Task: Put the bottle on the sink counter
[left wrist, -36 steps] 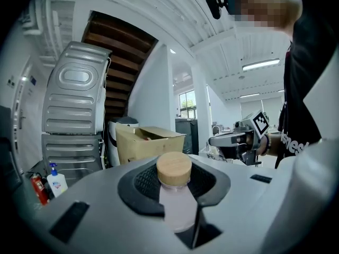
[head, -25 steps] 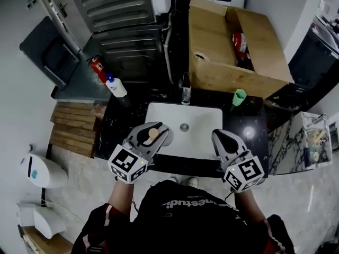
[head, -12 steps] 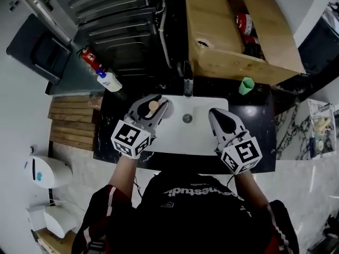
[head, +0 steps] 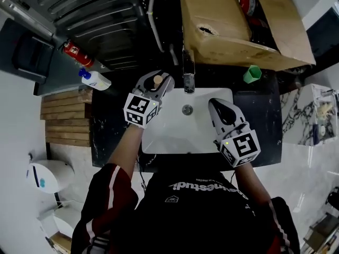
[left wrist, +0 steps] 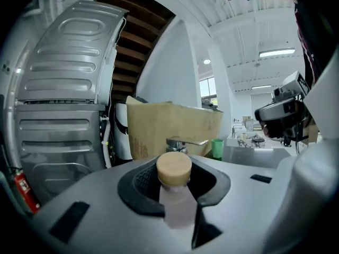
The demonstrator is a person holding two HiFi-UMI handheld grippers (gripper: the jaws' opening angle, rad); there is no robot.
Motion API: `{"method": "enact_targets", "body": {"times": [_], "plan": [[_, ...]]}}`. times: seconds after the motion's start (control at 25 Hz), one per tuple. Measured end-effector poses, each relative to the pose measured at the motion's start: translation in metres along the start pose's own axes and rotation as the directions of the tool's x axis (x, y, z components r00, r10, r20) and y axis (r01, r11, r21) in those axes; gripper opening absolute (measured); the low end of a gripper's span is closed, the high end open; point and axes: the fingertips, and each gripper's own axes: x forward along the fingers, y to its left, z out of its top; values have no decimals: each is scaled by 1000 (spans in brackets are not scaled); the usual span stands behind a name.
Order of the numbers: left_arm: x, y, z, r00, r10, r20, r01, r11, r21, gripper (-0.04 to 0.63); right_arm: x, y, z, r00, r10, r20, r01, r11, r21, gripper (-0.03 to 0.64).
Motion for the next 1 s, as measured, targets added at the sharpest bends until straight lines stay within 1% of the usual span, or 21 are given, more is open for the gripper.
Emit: {"method": "enact_targets", "body": {"times": [0.12,0.28,0.48,0.68,0.88,0.96,1.0], "plan": [[28,14,-25,1000,-16,-26,15,1000,-6,115,2,-7,-12,999,-31,-37,32,999,9,41],[54,32,-51,998,-5,-56,4,1000,-17,115,4,-14,-22,995,-56,-79,59,998,33,41],[72,34,-74,995,-3,-104,3,1000,-7,115,-1,-20,-33,993,-73,-96,78,996,47,41],[76,33,-77,995,-2,-100,1,1000,-7,115,-10,-18,-36,989,-87,-118,92,995,44,41],[80,33,-79,992,-5,-126,6,1000,2,118,-18,-19,-34,988,-100,-120,106,993,44,41],[78,32,-76,992,-1,-125,4,1000,18,130,-21,-18,-32,988,-102,-120,107,994,38,41],[76,32,-74,993,0,-120,3,1000,23,149,-23,-18,-31,987,-104,-120,109,993,37,41]]}}
